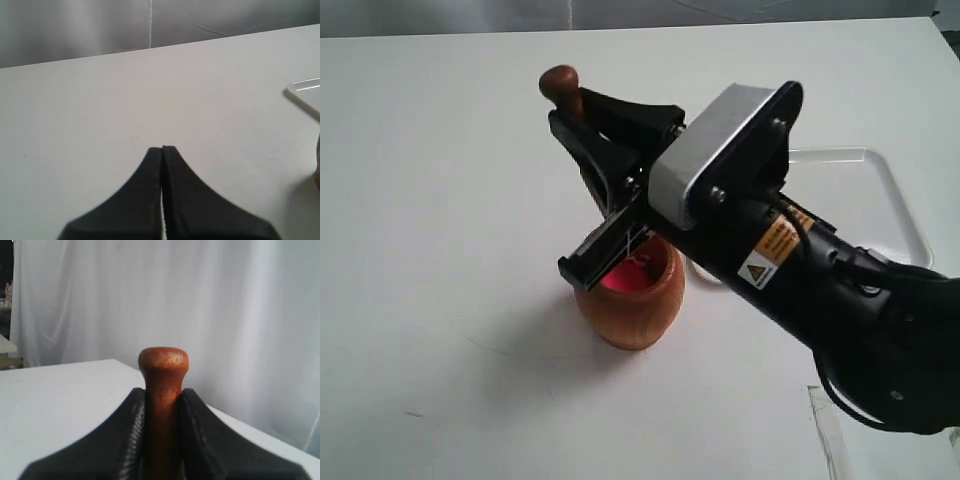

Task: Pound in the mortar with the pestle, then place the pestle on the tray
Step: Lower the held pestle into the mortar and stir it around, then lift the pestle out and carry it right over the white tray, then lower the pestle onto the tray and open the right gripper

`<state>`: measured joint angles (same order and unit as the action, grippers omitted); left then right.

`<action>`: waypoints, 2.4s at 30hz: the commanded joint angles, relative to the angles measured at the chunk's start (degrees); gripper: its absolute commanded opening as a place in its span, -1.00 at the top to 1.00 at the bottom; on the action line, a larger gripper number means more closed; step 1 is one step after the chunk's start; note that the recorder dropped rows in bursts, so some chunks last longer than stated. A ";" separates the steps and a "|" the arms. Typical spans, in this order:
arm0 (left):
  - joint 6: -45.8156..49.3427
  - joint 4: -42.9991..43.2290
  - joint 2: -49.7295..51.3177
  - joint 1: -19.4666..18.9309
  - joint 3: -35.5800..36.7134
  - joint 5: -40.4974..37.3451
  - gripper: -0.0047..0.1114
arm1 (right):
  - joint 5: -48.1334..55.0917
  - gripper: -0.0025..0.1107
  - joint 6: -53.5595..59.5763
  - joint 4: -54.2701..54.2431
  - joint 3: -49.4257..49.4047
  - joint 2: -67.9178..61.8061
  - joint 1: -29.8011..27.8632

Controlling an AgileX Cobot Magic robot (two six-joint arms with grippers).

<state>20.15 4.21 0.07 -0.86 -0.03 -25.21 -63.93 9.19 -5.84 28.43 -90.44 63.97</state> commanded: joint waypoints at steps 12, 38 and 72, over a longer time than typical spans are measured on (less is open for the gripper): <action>-0.47 -0.42 -0.07 0.44 0.03 0.17 0.92 | -6.03 0.96 -0.77 -0.11 -0.40 -12.28 0.06; -0.47 -0.42 -0.07 0.44 0.03 0.17 0.92 | 14.27 0.96 59.10 -58.25 -0.58 11.97 -7.65; -0.47 -0.42 -0.07 0.44 0.03 0.17 0.92 | 45.18 0.80 29.07 -27.89 15.02 -21.33 -26.38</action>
<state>20.15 4.21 0.07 -0.86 -0.03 -25.21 -20.20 38.82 -34.05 43.21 -111.45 38.00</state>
